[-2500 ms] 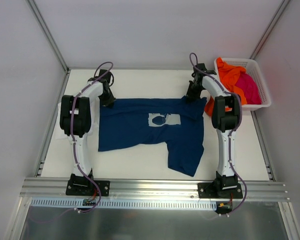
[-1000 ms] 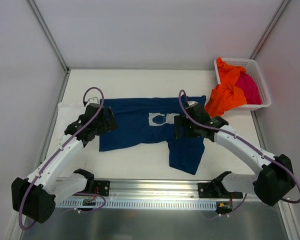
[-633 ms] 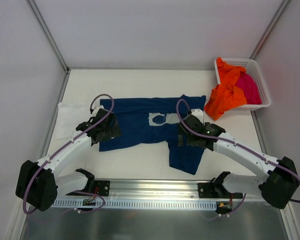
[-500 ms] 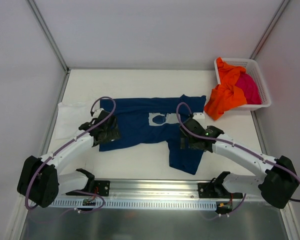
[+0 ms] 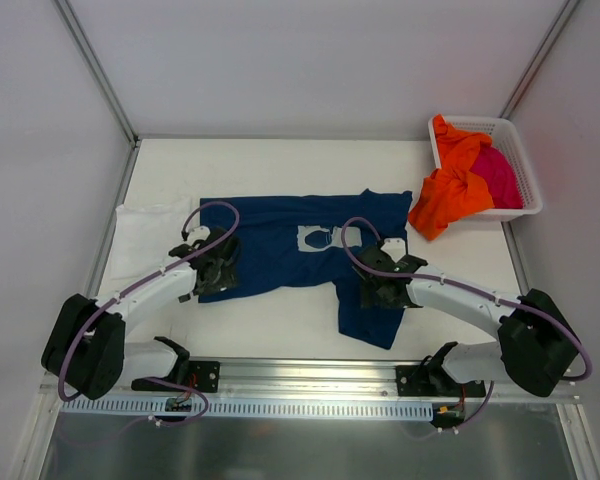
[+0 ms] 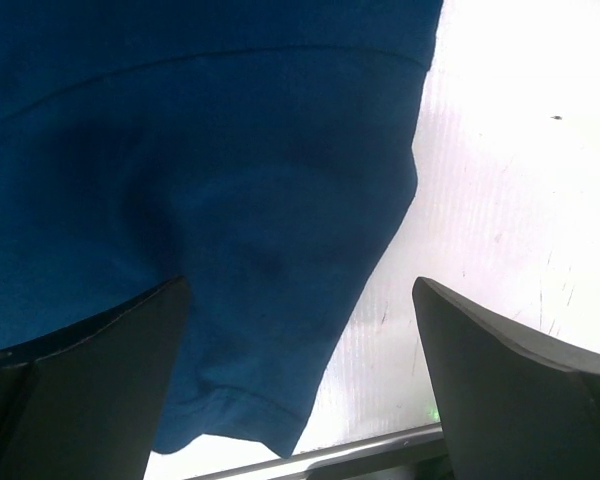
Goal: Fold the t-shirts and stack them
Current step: Grap the side of the flattened tshirt closest away from the robot with both arms
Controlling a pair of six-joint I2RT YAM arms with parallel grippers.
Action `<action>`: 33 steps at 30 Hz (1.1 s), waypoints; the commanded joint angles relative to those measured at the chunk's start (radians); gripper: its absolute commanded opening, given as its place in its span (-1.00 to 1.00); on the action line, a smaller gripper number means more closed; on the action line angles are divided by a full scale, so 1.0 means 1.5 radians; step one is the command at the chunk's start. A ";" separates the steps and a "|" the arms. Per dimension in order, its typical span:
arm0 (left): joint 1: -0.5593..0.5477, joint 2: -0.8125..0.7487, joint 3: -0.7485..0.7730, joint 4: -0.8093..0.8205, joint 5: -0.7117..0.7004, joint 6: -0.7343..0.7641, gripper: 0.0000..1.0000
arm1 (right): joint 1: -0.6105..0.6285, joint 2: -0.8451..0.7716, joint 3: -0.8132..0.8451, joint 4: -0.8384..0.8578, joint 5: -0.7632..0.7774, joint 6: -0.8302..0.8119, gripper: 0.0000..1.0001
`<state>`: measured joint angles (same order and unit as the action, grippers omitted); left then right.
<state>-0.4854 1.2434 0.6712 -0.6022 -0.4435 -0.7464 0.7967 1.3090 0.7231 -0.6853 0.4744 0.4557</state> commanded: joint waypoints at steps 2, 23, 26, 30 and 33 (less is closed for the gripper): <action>-0.008 0.013 -0.004 -0.042 -0.023 -0.023 0.98 | 0.003 -0.006 -0.007 -0.003 0.019 0.020 0.99; -0.019 0.052 -0.005 -0.046 0.021 -0.035 0.98 | -0.040 -0.050 -0.099 0.059 -0.018 0.043 0.99; -0.022 0.054 -0.005 -0.045 0.020 -0.036 0.98 | -0.041 -0.053 -0.113 0.116 -0.052 0.043 0.99; -0.023 0.053 -0.005 -0.046 0.017 -0.037 0.98 | -0.038 -0.035 -0.121 0.140 -0.067 0.043 0.75; -0.023 0.053 -0.004 -0.046 0.015 -0.035 0.90 | -0.038 -0.030 -0.119 0.151 -0.081 0.041 0.47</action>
<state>-0.5053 1.3056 0.6598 -0.6415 -0.4221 -0.7788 0.7364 1.2358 0.5735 -0.4812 0.4065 0.5087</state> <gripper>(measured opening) 0.965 0.754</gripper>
